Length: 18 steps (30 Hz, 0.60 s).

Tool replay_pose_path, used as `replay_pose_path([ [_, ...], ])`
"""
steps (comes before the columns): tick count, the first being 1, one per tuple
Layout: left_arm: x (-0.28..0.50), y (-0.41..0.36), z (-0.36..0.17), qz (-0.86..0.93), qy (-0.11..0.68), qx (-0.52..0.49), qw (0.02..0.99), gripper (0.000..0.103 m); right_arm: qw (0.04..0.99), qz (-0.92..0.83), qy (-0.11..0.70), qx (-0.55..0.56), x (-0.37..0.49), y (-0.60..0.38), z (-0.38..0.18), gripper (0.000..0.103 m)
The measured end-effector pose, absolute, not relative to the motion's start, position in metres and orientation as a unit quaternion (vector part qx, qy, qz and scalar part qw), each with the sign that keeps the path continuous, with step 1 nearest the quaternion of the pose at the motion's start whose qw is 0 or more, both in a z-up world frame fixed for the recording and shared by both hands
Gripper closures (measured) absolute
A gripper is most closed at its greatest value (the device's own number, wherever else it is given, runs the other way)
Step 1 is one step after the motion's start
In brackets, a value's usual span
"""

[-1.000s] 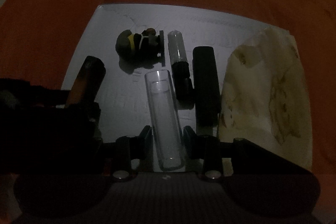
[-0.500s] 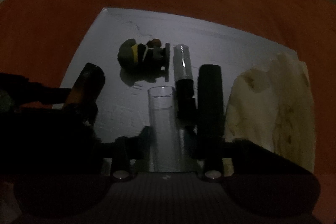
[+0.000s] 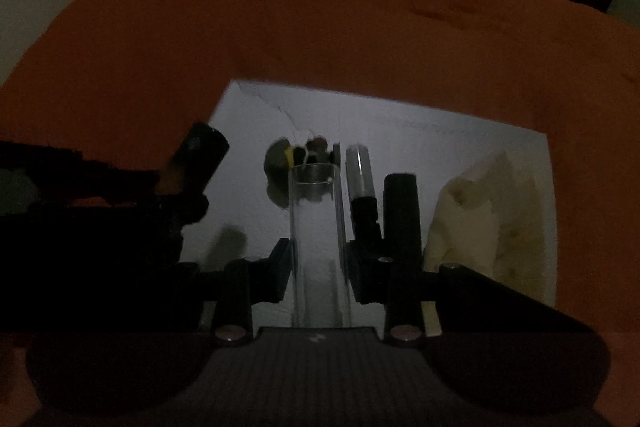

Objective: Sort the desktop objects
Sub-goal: 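Lift the brown bottle and glass tube and carry both over the box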

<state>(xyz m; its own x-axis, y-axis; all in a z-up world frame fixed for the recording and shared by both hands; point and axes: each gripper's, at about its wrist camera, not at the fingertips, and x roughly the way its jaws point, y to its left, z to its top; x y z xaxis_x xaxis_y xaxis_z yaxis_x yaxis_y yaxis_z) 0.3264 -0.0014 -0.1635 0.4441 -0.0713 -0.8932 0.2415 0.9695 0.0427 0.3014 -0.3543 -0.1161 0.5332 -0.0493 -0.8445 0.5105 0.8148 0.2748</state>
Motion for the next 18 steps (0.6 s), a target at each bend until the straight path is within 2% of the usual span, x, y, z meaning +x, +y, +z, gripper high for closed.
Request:
replay_pose_path([
  [5, 0.293, -0.016, -0.139, -0.091, 0.446, 0.121, 0.882, 0.082, 0.845, -0.167, 0.420, 0.285, 0.275, -0.357, -0.096, 0.071],
  [18, 0.227, -0.026, -0.101, -0.119, 0.408, 0.057, 0.903, 0.082, 0.871, -0.186, 0.302, 0.340, 0.177, -0.361, -0.039, 0.071],
])
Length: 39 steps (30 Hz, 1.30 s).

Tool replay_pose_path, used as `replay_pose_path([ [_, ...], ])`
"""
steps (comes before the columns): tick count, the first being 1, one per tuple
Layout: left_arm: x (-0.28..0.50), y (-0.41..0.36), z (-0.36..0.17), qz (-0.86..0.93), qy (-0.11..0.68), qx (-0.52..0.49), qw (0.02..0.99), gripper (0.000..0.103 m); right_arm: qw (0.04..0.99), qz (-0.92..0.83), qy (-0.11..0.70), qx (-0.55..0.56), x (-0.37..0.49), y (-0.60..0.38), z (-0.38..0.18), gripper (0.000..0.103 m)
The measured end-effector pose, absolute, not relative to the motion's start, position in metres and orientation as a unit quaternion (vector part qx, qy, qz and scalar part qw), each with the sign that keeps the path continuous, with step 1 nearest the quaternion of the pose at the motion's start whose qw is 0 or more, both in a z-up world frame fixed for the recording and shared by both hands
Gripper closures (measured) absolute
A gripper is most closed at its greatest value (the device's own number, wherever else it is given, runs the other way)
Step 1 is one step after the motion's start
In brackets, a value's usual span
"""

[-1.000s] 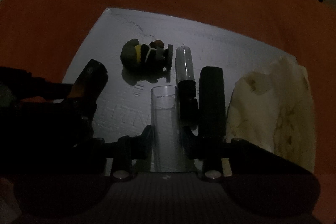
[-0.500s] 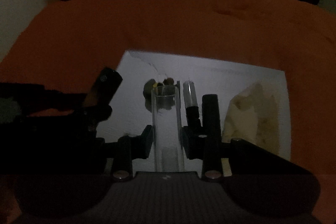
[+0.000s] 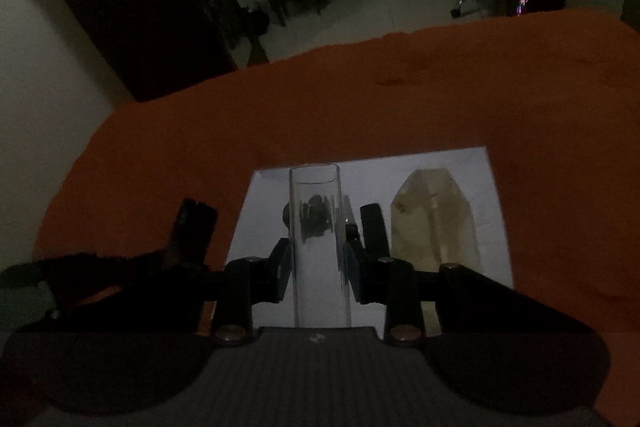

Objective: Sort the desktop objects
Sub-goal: 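Lift the brown bottle and glass tube and carry both over the box, then lower the bottle and tube into the box and open both tools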

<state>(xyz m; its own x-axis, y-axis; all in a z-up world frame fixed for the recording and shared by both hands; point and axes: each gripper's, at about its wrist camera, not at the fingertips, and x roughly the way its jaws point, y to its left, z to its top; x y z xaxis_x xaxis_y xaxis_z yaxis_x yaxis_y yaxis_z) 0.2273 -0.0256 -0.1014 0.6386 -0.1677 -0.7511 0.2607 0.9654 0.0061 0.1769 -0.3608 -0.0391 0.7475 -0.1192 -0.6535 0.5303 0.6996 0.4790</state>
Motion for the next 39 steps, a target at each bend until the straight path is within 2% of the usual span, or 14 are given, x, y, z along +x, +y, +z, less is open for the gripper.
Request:
replay_pose_path([
  [8, 0.181, -0.033, -0.098, -0.129, 0.411, 0.048, 0.901, 0.082, 0.870, -0.168, 0.295, 0.358, 0.122, -0.354, -0.029, 0.071],
  [17, 0.139, -0.053, -0.116, -0.153, 0.433, 0.049, 0.887, 0.082, 0.848, -0.142, 0.298, 0.415, 0.082, -0.330, -0.055, 0.071],
  [26, 0.113, -0.043, -0.136, -0.116, 0.441, 0.031, 0.889, 0.082, 0.835, -0.152, 0.323, 0.419, 0.066, -0.309, -0.081, 0.071],
  [39, 0.102, -0.043, -0.189, -0.102, 0.508, 0.038, 0.854, 0.082, 0.808, -0.155, 0.384, 0.419, 0.072, -0.281, -0.131, 0.071],
])
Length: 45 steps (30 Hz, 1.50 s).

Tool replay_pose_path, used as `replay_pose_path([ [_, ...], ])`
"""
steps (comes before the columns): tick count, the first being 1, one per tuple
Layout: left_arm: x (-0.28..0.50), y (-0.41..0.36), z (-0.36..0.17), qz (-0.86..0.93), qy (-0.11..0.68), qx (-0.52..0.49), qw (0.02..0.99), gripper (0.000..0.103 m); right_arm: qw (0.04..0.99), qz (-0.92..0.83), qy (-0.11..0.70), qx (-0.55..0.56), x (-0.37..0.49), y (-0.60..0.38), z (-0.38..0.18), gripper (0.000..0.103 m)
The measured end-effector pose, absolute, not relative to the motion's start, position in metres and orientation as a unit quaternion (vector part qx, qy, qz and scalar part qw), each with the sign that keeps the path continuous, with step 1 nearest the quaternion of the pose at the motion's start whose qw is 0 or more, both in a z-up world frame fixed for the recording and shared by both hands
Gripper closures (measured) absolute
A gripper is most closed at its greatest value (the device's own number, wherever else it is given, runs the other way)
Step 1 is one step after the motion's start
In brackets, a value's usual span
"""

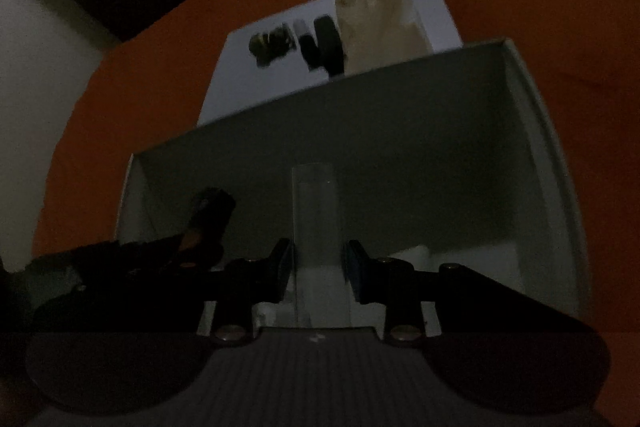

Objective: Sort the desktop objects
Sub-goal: 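Lower the bottle and tube into the box and open both tools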

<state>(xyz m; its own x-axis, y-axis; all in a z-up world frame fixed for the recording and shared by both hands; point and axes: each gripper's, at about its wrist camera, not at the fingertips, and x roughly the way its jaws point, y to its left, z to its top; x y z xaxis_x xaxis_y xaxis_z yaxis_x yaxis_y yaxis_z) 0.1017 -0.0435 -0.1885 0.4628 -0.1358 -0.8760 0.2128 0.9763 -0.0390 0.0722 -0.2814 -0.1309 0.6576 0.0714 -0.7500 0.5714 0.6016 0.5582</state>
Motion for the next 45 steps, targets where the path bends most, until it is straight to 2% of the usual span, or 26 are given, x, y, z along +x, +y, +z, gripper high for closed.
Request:
replay_pose_path([
  [19, 0.088, -0.044, -0.214, -0.092, 0.535, 0.069, 0.837, 0.082, 0.776, -0.148, 0.461, 0.404, 0.080, -0.268, -0.185, 0.071],
  [32, 0.073, -0.067, -0.206, -0.139, 0.513, 0.094, 0.842, 0.082, 0.776, -0.150, 0.456, 0.408, 0.097, -0.271, -0.188, 0.071],
  [40, 0.082, -0.080, -0.213, -0.138, 0.523, 0.100, 0.835, 0.082, 0.798, -0.201, 0.478, 0.307, 0.101, -0.274, -0.184, 0.071],
  [45, 0.078, -0.093, -0.220, -0.131, 0.511, 0.143, 0.838, 0.082, 0.789, -0.198, 0.500, 0.295, 0.111, -0.266, -0.195, 0.071],
])
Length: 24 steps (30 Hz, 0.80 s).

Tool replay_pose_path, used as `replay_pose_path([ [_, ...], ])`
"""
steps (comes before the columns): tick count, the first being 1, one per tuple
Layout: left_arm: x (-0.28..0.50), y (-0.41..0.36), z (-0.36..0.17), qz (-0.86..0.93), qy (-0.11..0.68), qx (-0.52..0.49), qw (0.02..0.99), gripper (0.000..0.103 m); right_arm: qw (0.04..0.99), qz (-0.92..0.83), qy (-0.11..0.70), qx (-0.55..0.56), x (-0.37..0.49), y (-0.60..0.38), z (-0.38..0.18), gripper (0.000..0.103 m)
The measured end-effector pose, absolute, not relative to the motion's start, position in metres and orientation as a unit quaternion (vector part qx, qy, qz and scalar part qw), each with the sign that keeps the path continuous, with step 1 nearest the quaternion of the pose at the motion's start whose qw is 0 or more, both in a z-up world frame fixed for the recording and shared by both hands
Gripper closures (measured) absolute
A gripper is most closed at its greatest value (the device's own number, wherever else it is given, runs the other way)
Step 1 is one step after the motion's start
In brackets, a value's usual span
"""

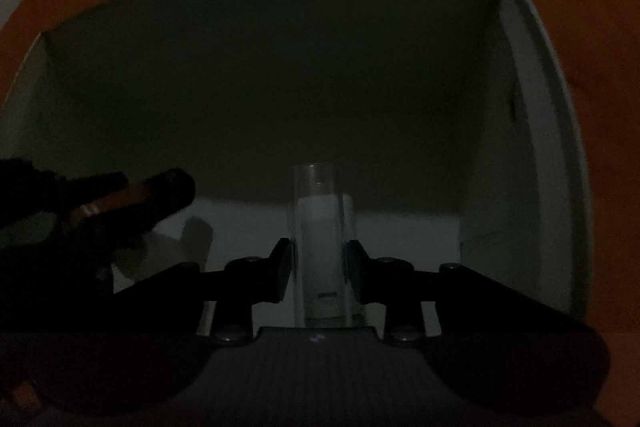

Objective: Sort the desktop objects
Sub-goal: 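Lower the bottle and tube into the box and open both tools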

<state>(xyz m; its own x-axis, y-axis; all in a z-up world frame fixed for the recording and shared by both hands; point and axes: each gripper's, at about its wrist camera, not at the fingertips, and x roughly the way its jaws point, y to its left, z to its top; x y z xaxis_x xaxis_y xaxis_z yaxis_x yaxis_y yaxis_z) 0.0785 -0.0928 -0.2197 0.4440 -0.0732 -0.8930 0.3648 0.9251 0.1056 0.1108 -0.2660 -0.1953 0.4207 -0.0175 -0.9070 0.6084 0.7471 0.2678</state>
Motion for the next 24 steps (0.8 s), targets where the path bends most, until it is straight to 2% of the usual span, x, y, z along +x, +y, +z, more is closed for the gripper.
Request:
replay_pose_path([
  [13, 0.086, -0.099, -0.238, -0.117, 0.535, 0.158, 0.822, 0.081, 0.779, -0.210, 0.529, 0.264, 0.136, -0.261, -0.201, 0.071],
  [24, 0.086, -0.095, -0.241, -0.113, 0.547, 0.147, 0.816, 0.079, 0.776, -0.219, 0.516, 0.288, 0.141, -0.265, -0.200, 0.069],
])
